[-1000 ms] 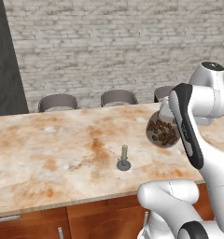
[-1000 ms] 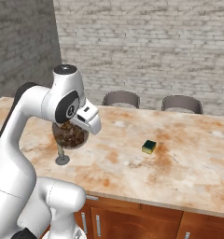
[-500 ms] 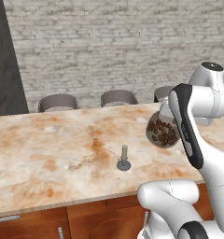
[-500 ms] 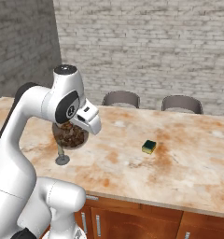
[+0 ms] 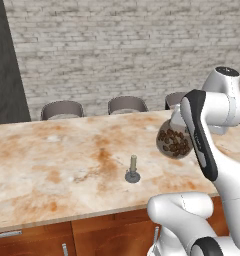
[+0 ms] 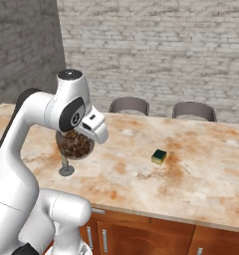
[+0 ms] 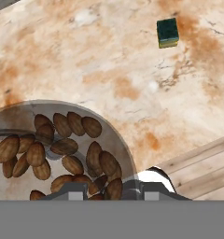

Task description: Pick the jar and candle from the dining table and place them in the open cabinet. Close the cabinet after placing the objects.

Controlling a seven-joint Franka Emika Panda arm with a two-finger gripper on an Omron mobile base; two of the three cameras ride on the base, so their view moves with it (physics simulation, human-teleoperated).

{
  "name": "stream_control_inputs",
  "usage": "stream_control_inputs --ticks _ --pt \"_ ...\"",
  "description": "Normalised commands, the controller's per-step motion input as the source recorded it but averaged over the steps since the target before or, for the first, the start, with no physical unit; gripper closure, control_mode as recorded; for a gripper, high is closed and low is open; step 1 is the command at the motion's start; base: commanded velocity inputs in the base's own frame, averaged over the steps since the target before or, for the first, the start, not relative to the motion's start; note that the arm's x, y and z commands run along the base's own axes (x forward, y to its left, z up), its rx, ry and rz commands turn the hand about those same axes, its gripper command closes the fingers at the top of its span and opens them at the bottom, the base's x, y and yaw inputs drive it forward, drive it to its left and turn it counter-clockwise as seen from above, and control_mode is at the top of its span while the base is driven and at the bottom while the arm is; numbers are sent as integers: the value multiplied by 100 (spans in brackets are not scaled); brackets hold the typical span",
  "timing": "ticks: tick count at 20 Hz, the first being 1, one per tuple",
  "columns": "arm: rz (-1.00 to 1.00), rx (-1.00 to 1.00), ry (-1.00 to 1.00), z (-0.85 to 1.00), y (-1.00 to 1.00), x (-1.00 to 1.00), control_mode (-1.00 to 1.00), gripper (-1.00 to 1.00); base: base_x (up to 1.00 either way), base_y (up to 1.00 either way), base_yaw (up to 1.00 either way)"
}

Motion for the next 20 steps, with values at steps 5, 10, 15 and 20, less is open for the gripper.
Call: stream_control_inputs --ticks 5,10,15,20 --pt "0 0 0 0 0 0 100 100 0 0 0" --pt "0 0 0 0 0 0 100 100 0 0 0" --pt "0 0 0 0 0 0 100 100 -1 0 0" --pt "0 0 0 0 0 0 100 100 -46 2 2"
